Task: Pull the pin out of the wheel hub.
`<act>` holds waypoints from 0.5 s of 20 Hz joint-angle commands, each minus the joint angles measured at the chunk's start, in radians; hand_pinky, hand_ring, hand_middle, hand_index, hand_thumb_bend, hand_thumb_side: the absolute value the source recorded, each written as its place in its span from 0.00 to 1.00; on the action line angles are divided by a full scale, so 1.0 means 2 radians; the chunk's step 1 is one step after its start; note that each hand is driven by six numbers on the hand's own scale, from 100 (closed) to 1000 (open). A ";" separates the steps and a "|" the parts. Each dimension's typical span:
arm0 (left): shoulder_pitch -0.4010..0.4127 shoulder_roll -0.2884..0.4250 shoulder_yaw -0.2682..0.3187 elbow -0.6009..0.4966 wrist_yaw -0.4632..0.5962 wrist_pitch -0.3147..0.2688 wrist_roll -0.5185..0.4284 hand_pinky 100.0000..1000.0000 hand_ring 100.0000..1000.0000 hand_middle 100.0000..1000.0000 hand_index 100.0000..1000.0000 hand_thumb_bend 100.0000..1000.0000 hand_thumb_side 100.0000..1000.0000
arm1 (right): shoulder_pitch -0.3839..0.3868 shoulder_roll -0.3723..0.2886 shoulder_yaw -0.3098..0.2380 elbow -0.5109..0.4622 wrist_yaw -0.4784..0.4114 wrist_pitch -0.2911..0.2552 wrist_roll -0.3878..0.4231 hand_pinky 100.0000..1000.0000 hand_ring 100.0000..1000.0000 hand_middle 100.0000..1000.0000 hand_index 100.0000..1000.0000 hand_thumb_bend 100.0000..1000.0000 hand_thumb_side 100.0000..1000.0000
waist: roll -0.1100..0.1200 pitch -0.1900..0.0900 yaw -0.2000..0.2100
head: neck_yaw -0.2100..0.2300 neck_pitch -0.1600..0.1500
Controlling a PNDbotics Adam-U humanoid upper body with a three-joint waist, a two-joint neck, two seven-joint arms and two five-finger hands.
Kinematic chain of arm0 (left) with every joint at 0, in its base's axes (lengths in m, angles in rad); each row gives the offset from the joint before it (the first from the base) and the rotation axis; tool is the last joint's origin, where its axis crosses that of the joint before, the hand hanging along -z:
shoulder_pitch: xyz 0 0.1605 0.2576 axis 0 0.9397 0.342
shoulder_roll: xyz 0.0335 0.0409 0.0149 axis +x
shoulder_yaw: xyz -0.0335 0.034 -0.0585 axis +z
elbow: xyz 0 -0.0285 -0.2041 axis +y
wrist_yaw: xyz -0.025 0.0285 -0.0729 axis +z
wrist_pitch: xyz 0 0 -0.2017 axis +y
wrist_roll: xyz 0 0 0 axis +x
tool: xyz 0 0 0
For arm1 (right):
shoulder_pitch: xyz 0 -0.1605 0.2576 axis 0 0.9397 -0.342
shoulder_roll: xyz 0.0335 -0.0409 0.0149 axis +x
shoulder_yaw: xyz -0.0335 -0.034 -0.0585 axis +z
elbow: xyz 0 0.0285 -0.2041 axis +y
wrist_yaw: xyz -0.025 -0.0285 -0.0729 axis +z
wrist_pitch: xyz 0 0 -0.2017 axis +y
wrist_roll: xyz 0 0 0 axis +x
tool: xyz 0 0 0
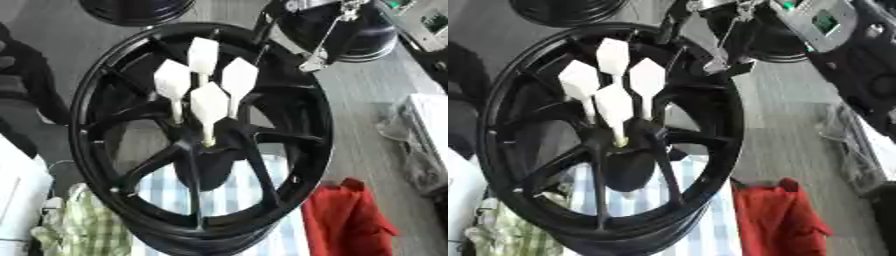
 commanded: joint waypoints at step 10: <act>-0.002 0.019 0.004 -0.001 -0.005 -0.001 0.000 0.65 0.75 0.75 0.76 0.00 0.83 | 0.000 0.014 -0.014 -0.008 0.025 -0.033 0.029 0.90 0.80 0.78 0.86 0.21 0.00 | 0.003 -0.013 -0.002 | 0.006 0.003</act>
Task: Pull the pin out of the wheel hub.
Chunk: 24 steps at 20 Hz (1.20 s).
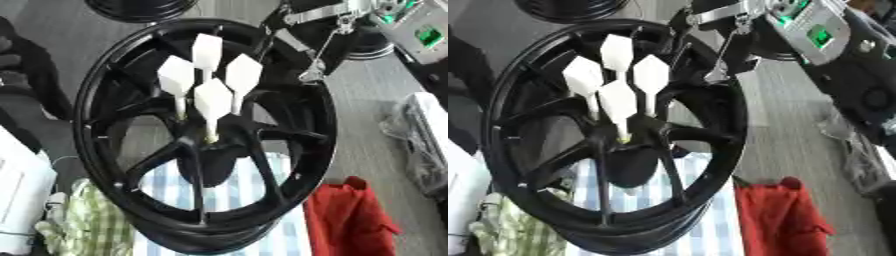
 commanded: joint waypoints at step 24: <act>-0.001 0.022 0.002 0.000 -0.007 0.000 -0.002 0.65 0.76 0.74 0.76 0.00 0.83 | -0.033 0.021 -0.011 -0.043 0.035 -0.037 0.030 0.89 0.81 0.77 0.87 0.32 0.00 | -0.001 -0.012 0.011 | -0.011 -0.004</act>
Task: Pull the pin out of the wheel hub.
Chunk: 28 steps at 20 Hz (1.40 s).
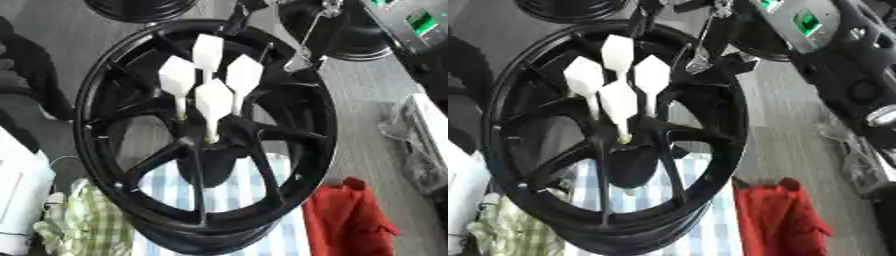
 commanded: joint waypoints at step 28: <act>0.003 0.021 0.004 -0.003 -0.009 0.000 0.001 0.65 0.75 0.73 0.75 0.00 0.84 | -0.008 -0.001 -0.004 0.015 0.007 -0.034 0.031 0.88 0.77 0.61 0.75 0.33 0.00 | -0.001 -0.006 0.006 | -0.007 -0.002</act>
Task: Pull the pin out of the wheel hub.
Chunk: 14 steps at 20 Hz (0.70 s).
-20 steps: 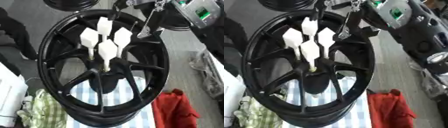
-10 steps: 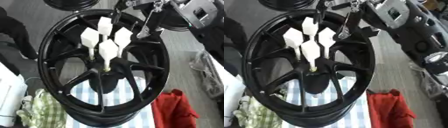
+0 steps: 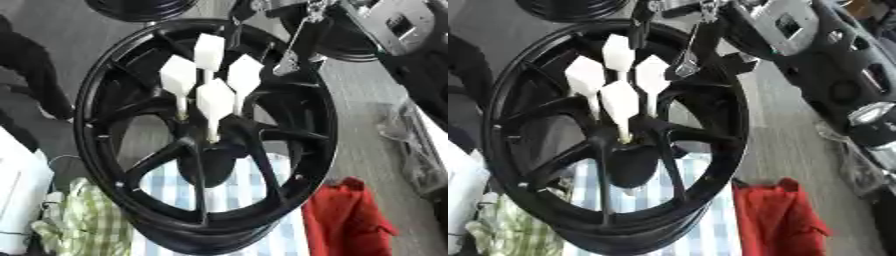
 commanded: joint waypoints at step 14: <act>-0.005 0.017 0.003 -0.004 -0.004 0.001 0.002 0.65 0.74 0.73 0.75 0.00 0.84 | 0.008 -0.013 0.004 0.002 0.007 -0.040 0.032 0.88 0.77 0.60 0.74 0.33 0.00 | 0.001 -0.003 0.003 | -0.002 -0.002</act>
